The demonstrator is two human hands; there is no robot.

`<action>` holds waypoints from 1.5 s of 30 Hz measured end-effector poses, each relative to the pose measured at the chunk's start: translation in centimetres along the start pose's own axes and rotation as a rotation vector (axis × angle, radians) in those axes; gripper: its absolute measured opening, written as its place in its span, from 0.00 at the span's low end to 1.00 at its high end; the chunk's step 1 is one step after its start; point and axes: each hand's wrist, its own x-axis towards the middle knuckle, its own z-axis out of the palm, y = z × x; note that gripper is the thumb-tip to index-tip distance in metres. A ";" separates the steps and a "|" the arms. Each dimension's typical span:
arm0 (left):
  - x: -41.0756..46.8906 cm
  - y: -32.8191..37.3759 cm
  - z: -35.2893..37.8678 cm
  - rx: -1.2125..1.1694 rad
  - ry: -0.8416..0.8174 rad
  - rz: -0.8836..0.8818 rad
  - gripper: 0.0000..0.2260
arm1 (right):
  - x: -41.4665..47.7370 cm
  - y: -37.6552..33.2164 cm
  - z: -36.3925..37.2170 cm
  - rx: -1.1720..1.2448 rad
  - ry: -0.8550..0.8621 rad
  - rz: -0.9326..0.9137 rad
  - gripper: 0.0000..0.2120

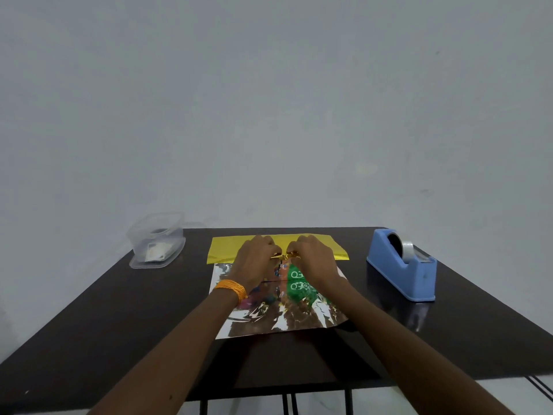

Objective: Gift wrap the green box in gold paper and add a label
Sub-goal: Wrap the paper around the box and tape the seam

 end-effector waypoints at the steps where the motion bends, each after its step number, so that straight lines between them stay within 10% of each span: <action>1: 0.1 0.3 0.0 0.000 0.002 -0.016 0.11 | 0.0 0.0 0.1 -0.002 0.002 0.001 0.10; 10: 0.3 0.5 0.2 -0.013 -0.011 -0.062 0.08 | -2.7 3.8 -1.6 0.331 0.142 0.195 0.19; 18: 0.6 0.9 0.9 0.052 -0.009 -0.032 0.06 | -8.1 11.5 -7.3 0.112 0.407 0.563 0.17; 26: 0.4 0.5 1.2 -0.007 0.010 -0.077 0.04 | -11.4 14.8 -7.1 0.307 0.329 0.925 0.31; 45: 0.3 0.6 1.1 -0.001 -0.009 -0.095 0.04 | -10.1 12.4 -5.2 0.462 0.190 0.813 0.26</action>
